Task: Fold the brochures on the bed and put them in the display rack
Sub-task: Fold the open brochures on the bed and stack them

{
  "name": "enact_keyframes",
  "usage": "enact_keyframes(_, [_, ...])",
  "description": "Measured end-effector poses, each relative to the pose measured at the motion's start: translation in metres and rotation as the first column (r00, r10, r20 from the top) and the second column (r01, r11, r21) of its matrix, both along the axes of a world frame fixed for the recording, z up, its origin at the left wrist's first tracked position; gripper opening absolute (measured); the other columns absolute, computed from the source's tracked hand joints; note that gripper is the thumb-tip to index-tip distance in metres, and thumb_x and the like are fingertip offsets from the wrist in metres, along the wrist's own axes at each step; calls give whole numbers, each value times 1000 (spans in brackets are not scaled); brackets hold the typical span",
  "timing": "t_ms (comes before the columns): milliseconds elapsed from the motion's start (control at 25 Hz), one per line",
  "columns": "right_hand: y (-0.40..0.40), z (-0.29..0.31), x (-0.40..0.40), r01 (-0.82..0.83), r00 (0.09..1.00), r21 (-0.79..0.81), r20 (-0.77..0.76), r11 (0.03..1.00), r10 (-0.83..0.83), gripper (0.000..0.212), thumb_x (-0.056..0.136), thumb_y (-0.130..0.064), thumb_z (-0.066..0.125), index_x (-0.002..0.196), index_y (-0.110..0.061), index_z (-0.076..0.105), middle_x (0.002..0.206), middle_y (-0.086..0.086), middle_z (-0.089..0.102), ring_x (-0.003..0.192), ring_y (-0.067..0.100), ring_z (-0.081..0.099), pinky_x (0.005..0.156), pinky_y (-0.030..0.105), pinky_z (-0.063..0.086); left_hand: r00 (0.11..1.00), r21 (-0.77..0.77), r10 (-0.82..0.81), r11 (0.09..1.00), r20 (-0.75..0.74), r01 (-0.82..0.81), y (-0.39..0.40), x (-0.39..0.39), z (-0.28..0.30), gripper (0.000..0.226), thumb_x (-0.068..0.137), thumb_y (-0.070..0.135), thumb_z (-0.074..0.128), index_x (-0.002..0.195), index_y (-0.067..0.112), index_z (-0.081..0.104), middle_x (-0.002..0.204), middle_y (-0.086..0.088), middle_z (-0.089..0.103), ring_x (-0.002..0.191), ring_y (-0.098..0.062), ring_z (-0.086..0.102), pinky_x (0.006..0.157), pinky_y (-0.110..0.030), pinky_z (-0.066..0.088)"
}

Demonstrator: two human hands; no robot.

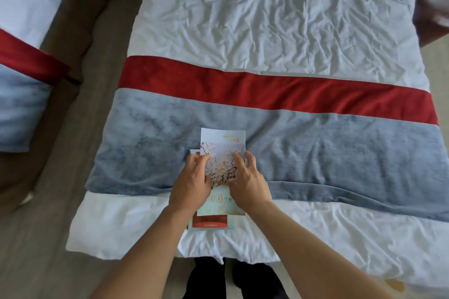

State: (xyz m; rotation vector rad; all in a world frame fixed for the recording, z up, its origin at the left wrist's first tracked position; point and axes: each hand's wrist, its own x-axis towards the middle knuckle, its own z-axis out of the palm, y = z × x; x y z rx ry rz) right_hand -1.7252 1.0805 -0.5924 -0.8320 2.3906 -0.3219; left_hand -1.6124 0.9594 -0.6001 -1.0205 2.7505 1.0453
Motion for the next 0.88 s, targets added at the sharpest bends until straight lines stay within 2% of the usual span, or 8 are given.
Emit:
enact_keyframes(120, [-7, -20, 10, -37, 999, 25, 15, 999, 37, 75, 86, -7, 57, 151, -26, 24, 158, 5, 17, 93, 34, 64, 62, 34, 42, 999, 10, 32, 999, 22, -33, -2, 13, -17, 52, 85, 3, 64, 134, 16, 52, 121, -5, 47, 81, -22, 61, 59, -24, 44])
enact_keyframes(240, [-9, -38, 17, -55, 998, 58, 39, 997, 52, 75, 87, -9, 59, 151, -25, 24, 159, 5, 14, 97, 33, 64, 64, 34, 44, 998, 26, 58, 998, 37, -59, 2, 23, -34, 49, 86, 3, 65, 132, 13, 52, 120, -5, 47, 86, -22, 62, 60, -20, 42])
enact_keyframes(400, [-9, -55, 28, -72, 997, 61, 45, 996, 69, 72, 85, -8, 59, 148, -24, 28, 157, 5, 16, 92, 34, 64, 61, 36, 48, 996, 12, 71, 997, 63, -72, 6, 32, -51, 50, 83, 4, 68, 130, 11, 53, 119, -6, 46, 92, -24, 61, 59, -27, 47])
enact_keyframes(560, [-6, -60, 38, -46, 999, 46, -18, 998, 47, 67, 84, -9, 59, 145, -20, 33, 154, 8, 22, 98, 35, 63, 70, 42, 55, 996, -30, 61, 998, 73, -59, 10, 33, -59, 53, 79, 4, 70, 128, 12, 54, 121, -8, 44, 93, -26, 61, 57, -37, 56])
enact_keyframes(680, [-2, -60, 41, -48, 995, 56, -81, 997, 52, 68, 83, -13, 61, 146, -19, 35, 153, 9, 26, 99, 35, 62, 74, 42, 53, 997, -46, 45, 998, 67, -42, 13, 33, -61, 56, 76, 5, 71, 128, 13, 53, 123, -8, 43, 93, -27, 61, 57, -38, 57])
enact_keyframes(800, [3, -60, 42, -40, 993, 57, -104, 998, 46, 67, 83, -14, 61, 146, -18, 36, 152, 9, 28, 97, 34, 63, 73, 40, 50, 998, -59, 39, 998, 55, -35, 14, 35, -62, 56, 74, 5, 72, 127, 13, 55, 126, -8, 44, 92, -27, 62, 57, -36, 56])
enact_keyframes(880, [6, -62, 45, -38, 993, 89, -109, 995, 48, 68, 84, -16, 61, 147, -20, 35, 154, 9, 27, 102, 34, 61, 75, 40, 49, 997, -76, 38, 997, 73, -32, 17, 36, -64, 54, 73, 6, 71, 125, 14, 57, 127, -10, 45, 98, -30, 60, 64, -38, 57])
